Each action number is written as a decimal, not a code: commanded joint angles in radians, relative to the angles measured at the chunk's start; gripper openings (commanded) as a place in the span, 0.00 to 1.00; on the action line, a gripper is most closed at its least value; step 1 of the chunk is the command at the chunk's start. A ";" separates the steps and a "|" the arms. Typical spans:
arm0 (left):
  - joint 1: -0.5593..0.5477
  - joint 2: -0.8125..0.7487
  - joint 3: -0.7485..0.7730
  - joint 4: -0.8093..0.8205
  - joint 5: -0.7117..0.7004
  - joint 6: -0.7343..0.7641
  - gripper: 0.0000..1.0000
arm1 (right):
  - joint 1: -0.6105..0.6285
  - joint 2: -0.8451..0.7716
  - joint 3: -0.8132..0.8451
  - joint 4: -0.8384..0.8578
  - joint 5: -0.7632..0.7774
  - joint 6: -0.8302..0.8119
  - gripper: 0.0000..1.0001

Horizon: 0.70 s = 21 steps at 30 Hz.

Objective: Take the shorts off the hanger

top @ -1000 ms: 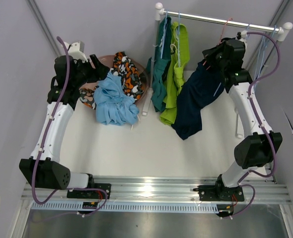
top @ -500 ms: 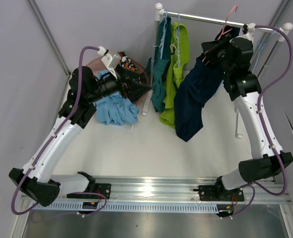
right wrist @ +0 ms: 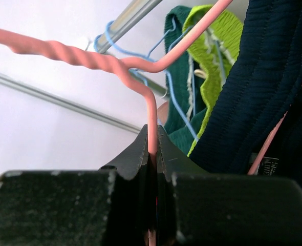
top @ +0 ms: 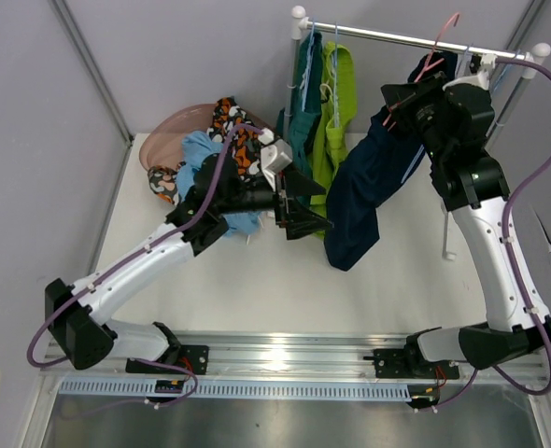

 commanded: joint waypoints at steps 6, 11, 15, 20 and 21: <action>-0.126 0.140 0.088 0.083 -0.110 0.050 0.99 | 0.018 -0.124 -0.010 0.084 0.000 0.036 0.00; -0.149 0.233 0.161 0.117 -0.150 0.025 0.99 | 0.020 -0.159 -0.028 0.069 -0.012 0.052 0.00; -0.154 0.295 0.235 0.098 -0.199 0.030 0.91 | 0.018 -0.176 -0.033 0.055 -0.027 0.061 0.00; -0.155 0.312 0.261 0.094 -0.219 0.031 0.28 | 0.018 -0.184 -0.030 0.040 -0.040 0.064 0.00; -0.158 0.307 0.255 0.091 -0.227 0.031 0.08 | 0.018 -0.181 -0.028 0.038 -0.038 0.061 0.00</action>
